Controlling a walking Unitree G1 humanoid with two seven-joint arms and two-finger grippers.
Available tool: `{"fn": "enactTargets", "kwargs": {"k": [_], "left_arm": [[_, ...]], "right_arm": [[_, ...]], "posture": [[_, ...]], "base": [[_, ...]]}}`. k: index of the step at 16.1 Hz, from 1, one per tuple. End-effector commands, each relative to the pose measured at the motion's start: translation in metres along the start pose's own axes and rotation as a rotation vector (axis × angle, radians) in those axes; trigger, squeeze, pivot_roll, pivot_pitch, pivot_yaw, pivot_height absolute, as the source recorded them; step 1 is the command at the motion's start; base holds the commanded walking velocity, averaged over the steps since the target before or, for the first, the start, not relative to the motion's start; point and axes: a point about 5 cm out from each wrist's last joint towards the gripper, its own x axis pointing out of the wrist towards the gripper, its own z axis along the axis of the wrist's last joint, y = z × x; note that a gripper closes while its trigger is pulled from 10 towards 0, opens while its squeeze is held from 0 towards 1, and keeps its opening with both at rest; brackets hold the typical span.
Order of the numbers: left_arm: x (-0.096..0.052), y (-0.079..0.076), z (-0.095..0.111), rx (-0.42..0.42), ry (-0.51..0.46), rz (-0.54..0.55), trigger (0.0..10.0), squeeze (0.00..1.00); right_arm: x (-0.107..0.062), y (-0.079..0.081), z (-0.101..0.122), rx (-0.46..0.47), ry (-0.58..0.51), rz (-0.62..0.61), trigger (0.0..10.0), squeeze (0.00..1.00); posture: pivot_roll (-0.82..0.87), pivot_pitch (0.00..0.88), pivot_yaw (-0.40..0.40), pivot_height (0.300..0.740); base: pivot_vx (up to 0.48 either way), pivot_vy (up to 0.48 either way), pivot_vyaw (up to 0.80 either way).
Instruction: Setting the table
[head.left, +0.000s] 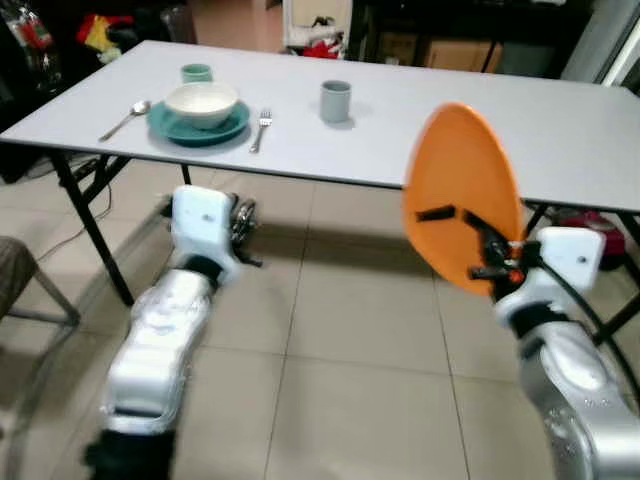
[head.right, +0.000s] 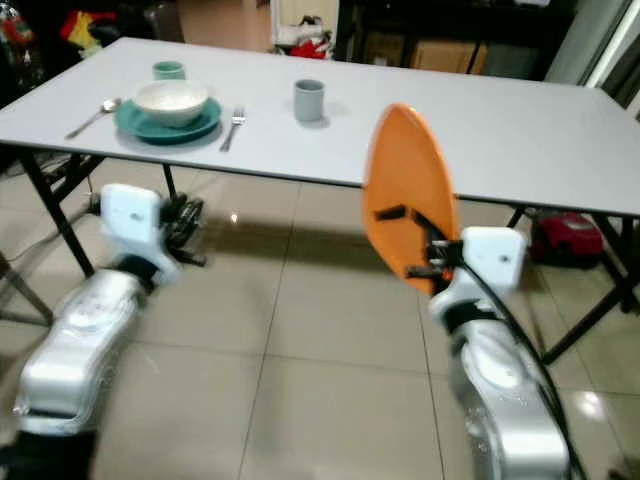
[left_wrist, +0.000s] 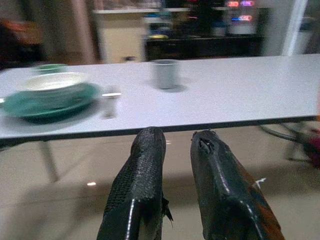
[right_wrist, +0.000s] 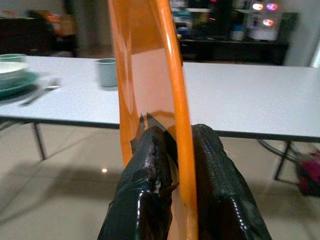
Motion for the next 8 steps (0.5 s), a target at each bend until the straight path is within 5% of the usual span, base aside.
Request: {"fn": "enactTargets", "kwargs": {"k": [1,6,8], "left_arm": [[0.0005,0.007,0.0031,0.018,-0.01,0.019,10.0,0.0],[0.0031,0.0054,0.003,0.02,-0.012,0.01,10.0,0.0],[0.0026,0.0053,0.0016,0.022,-0.009,0.007,10.0,0.0]], "right_arm": [[0.0012,0.0044,0.0114,0.014,-0.058,0.026,10.0,0.0],[0.0018,0.0058,0.0115,0.017,-0.057,0.033,10.0,0.0],[0.0007,0.0056,0.0105,0.032,-0.049,0.035,10.0,0.0]], "posture": [[0.01,0.0,-0.037,0.74],[0.0,0.0,-0.033,0.74],[0.01,0.0,-0.034,0.74]], "base": [[0.345,0.0,0.0],[0.342,0.0,0.0],[0.341,0.0,-0.8]]}}
